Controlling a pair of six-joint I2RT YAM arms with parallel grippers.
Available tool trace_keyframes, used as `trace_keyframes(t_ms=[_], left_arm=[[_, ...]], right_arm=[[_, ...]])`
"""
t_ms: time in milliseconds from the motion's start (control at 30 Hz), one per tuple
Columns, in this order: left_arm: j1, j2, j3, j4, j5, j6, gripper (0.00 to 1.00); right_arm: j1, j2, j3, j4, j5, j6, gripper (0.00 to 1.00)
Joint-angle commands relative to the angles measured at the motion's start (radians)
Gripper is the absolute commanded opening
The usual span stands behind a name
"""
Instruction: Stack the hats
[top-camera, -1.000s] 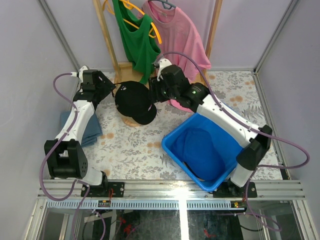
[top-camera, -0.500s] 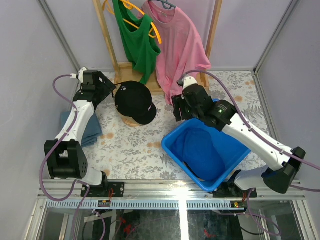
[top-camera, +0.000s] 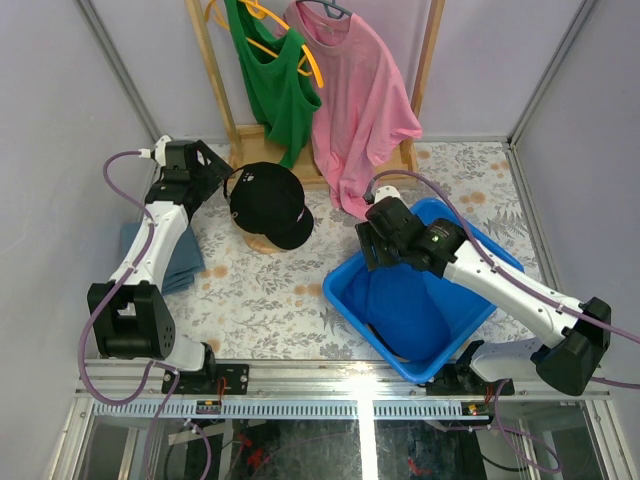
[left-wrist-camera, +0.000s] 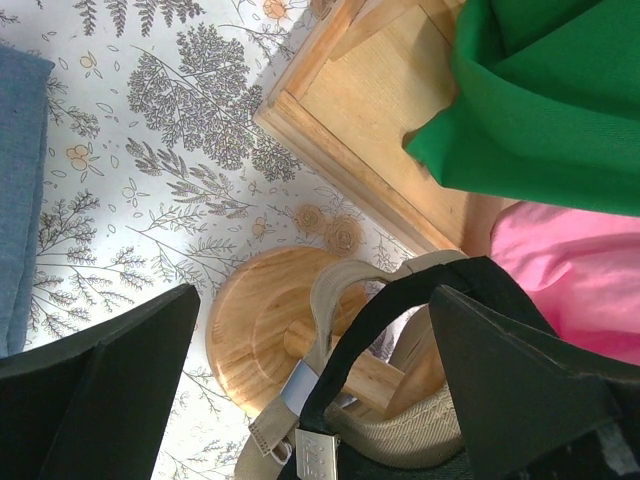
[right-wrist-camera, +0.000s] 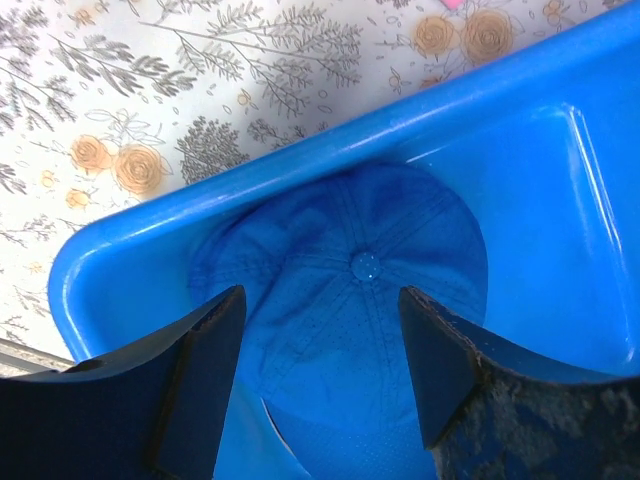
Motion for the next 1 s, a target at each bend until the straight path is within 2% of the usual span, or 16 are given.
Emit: trace_keyframes(t_ms=[0, 567, 967], left_arm=[[0.000, -0.037, 0.035, 0.003, -0.036, -0.007, 1.00], [-0.001, -0.107, -0.003, 0.039, -0.074, -0.041, 0.99], [-0.001, -0.118, -0.017, 0.046, -0.071, -0.041, 0.98]], right_arm=[[-0.007, -0.024, -0.030, 0.013, 0.011, 0.014, 0.70], [-0.107, -0.007, -0.156, 0.068, -0.106, 0.005, 0.67], [-0.149, 0.025, -0.196, 0.115, -0.172, 0.000, 0.56]])
